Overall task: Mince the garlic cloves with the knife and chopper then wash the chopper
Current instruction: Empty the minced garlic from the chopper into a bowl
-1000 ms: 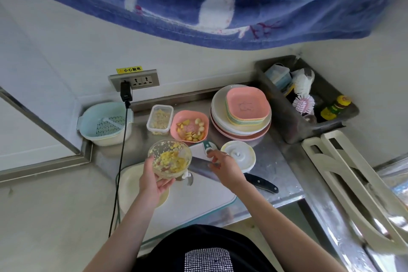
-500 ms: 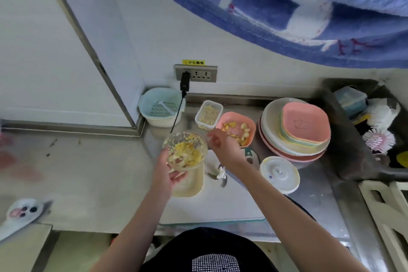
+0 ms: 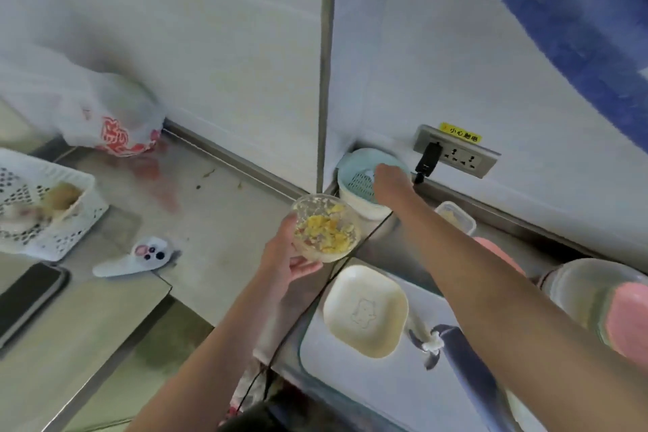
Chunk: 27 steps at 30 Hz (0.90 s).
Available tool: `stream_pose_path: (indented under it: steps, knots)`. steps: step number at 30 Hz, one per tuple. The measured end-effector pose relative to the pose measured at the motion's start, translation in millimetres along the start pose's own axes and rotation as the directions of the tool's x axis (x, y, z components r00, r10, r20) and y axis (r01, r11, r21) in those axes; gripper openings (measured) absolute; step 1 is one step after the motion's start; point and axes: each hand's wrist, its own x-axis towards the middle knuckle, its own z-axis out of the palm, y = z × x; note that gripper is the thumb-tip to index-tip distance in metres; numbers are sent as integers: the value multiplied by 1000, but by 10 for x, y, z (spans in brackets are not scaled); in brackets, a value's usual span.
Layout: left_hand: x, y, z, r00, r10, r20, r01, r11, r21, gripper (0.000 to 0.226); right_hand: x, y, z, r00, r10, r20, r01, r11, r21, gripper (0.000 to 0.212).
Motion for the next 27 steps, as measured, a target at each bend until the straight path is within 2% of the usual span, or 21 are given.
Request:
stream_pose_path:
  steps: [2,5,7,10,12,15,20,23,25,27]
  knots:
    - [43,102,-73,1000,-11,13,11,1000,-9,53,157,20,68,998,-37,44,43,989,-140,40]
    - [103,204,-221,999,5,49,-7,1000,21,55,377,60,182,989,11,147,26,969,-244,32]
    - [108,237,-307,999,3,43,-3,1000,-12,55,447,66,289,979,49,200,8,962,-273,27]
    - [122,253,-394,999,-22,48,25,998,-53,56,559,66,468,977,84,196,-34,969,-246,13]
    - [131,261,-441,998,-35,46,37,999,-40,57,592,50,537,973,100,210,-53,974,-221,33]
    - [143,245,-476,998,-51,36,52,998,-25,57,624,41,543,965,123,232,-79,979,-189,42]
    - [113,266,-439,997,-58,48,58,998,17,55,625,78,591,972,119,205,-71,972,-226,29]
    - [77,314,-398,997,-59,55,58,998,29,53,579,80,594,991,99,86,-79,974,-210,18]
    - [63,352,-386,996,-47,70,44,998,41,50,537,32,525,996,82,28,-78,990,-119,22]
    - [45,390,-382,996,-41,78,37,998,48,47,437,-66,390,996,85,-35,-82,994,75,31]
